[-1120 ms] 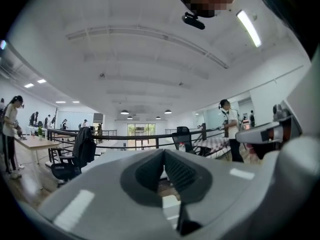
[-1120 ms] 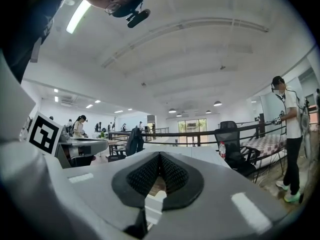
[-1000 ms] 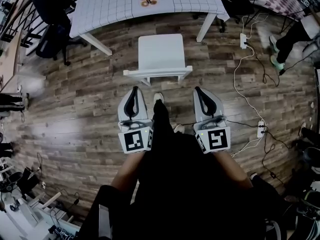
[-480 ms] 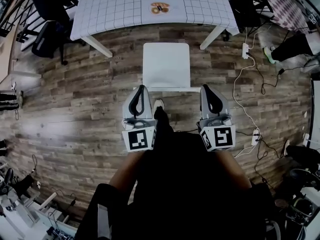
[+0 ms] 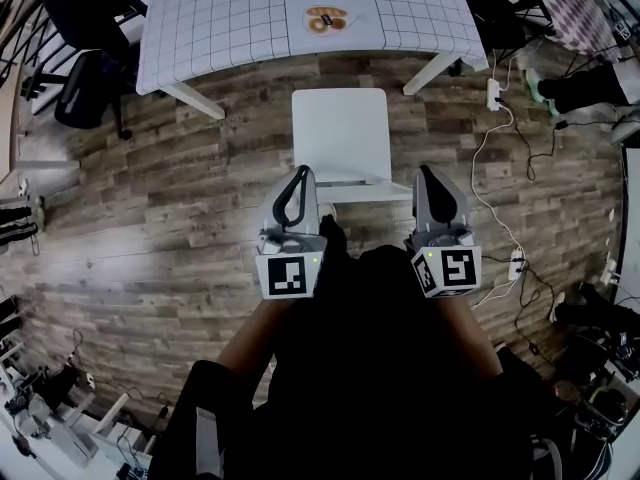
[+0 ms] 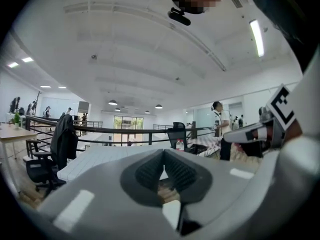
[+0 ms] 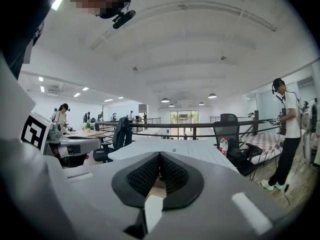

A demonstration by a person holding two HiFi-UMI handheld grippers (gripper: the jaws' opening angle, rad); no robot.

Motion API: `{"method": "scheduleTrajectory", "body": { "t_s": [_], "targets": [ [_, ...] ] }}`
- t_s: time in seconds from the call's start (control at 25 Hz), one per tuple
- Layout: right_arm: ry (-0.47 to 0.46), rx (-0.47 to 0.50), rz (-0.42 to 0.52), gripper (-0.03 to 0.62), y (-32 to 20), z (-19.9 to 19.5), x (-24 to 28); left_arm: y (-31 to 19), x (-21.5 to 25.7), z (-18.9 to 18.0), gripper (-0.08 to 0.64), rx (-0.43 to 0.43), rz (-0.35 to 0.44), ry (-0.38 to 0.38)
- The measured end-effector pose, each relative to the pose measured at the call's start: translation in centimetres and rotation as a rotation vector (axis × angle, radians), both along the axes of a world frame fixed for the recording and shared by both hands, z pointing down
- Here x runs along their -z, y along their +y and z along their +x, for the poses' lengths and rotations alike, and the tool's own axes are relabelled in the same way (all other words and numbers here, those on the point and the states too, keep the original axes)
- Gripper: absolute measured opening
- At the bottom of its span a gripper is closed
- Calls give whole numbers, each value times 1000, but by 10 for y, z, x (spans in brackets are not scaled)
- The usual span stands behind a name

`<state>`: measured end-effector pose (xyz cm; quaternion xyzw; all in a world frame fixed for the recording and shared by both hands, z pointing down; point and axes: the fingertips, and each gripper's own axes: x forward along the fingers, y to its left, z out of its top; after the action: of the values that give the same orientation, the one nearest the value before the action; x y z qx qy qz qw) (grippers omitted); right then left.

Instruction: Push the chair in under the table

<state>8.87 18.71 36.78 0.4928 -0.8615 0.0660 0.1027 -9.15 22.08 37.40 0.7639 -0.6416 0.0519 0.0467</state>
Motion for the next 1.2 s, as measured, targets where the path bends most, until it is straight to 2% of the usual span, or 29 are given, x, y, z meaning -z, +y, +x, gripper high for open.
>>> {"method": "scheduleTrajectory", "body": {
  "t_s": [0.32, 0.48, 0.6, 0.76, 0.92, 1.0, 1.12, 1.2],
  "targets": [
    [-5, 0, -57, -2, -3, -16, -16, -6, -20, -13, 9, -27, -44, 42],
    [18, 12, -58, -2, -9, -20, -16, -4, -28, -16, 9, -30, -80, 59],
    [-3, 36, -52, -2, -15, -19, -14, -6, -32, -13, 9, -52, -90, 79],
    [-22, 79, -61, -2, -18, -17, -17, -5, -40, -5, 9, -91, -93, 24],
    [17, 121, -73, -2, -20, -15, -28, -10, -48, -4, 9, -68, -138, 39],
    [39, 133, -127, -2, -22, -11, -41, -14, -51, -1, 9, -71, -156, 23],
    [75, 149, -295, -2, -23, -3, -78, -17, -62, 11, 11, -117, -180, -22],
    [130, 190, -339, -2, -21, 2, -97, -16, -72, 23, 11, -153, -204, -65]
  ]
}}
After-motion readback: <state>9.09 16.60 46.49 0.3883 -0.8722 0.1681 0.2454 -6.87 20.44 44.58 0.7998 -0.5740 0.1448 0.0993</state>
